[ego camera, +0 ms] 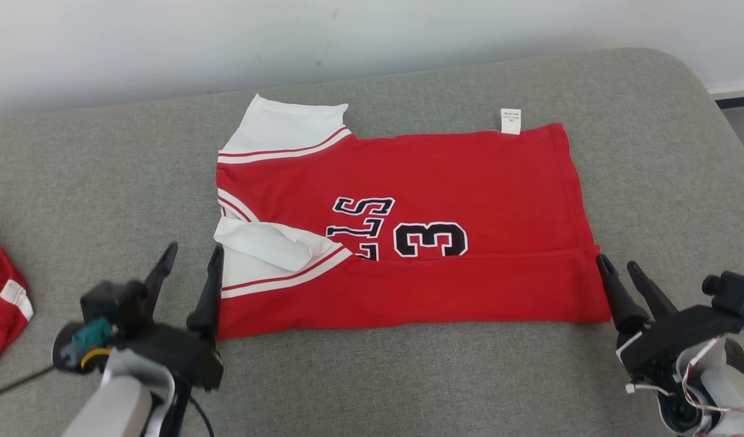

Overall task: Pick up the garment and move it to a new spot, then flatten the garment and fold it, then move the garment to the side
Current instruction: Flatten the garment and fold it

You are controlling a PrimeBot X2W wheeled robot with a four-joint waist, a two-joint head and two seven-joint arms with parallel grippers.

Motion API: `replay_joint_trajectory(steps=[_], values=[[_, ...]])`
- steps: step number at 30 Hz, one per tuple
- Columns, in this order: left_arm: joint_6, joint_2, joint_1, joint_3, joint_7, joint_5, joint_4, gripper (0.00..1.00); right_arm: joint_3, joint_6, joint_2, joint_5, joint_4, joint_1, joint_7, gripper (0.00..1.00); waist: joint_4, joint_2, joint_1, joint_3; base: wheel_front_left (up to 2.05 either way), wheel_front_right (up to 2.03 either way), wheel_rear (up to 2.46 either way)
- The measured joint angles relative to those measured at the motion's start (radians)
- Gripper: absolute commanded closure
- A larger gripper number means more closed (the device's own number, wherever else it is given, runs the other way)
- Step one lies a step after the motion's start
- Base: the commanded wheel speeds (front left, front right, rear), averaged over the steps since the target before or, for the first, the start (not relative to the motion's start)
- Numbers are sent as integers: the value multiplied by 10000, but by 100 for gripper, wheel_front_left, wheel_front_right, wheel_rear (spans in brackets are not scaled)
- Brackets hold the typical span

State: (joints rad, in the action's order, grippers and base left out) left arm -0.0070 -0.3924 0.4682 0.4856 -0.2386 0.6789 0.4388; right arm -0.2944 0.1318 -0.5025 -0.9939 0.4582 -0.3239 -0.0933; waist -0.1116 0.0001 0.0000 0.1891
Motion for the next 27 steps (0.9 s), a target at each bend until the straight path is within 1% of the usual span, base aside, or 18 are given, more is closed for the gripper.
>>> replay_joint_trajectory(steps=[5, 9, 15, 22, 23, 24, 25, 26, 27], values=[[261, -35, -1174, 44, -75, 0, -510, 0, 21, 0, -40, -2, -146, 579, -355, 0, 81, 0, 0, 15, 0, 0, 0], [382, -29, -1672, 257, -82, -92, -562, 0, 71, 0, 23, 382, 65, 843, -583, 0, 130, 0, 0, -10, 0, 0, 0], [523, 36, -1813, 408, -109, -219, -94, 0, 8, 0, 359, 727, 504, 855, -610, 0, 44, 0, -1, -35, 0, 0, 0], [500, 148, -1478, 500, -127, -334, 736, 0, -318, 0, 740, 1135, 1321, 209, -554, 0, -109, 0, 0, 100, 0, 0, 0], [485, 217, -1408, 510, -142, -341, 886, 0, -399, 0, 780, 1200, 1448, 150, -554, 64, -99, 0, 0, 108, 0, 0, 0], [424, 303, -1356, 518, -140, -314, 1045, 0, -445, 0, 823, 1235, 1532, 105, -564, 84, -79, 0, 0, 104, 0, 0, 0], [418, 395, -1314, 523, -140, -265, 1220, 29, -479, 0, 863, 1235, 1603, 73, -571, 100, -60, 0, 0, 84, 0, 0, 0], [407, 481, -1274, 510, -142, -215, 1392, 62, -527, 0, 888, 1231, 1666, 58, -583, 100, -40, 0, 0, 53, 0, 0, 0], [322, 560, -1244, 508, -148, -159, 1563, 100, -568, 0, 901, 1227, 1722, 57, -602, 100, -22, 0, 0, 11, 0, 0, 0]])
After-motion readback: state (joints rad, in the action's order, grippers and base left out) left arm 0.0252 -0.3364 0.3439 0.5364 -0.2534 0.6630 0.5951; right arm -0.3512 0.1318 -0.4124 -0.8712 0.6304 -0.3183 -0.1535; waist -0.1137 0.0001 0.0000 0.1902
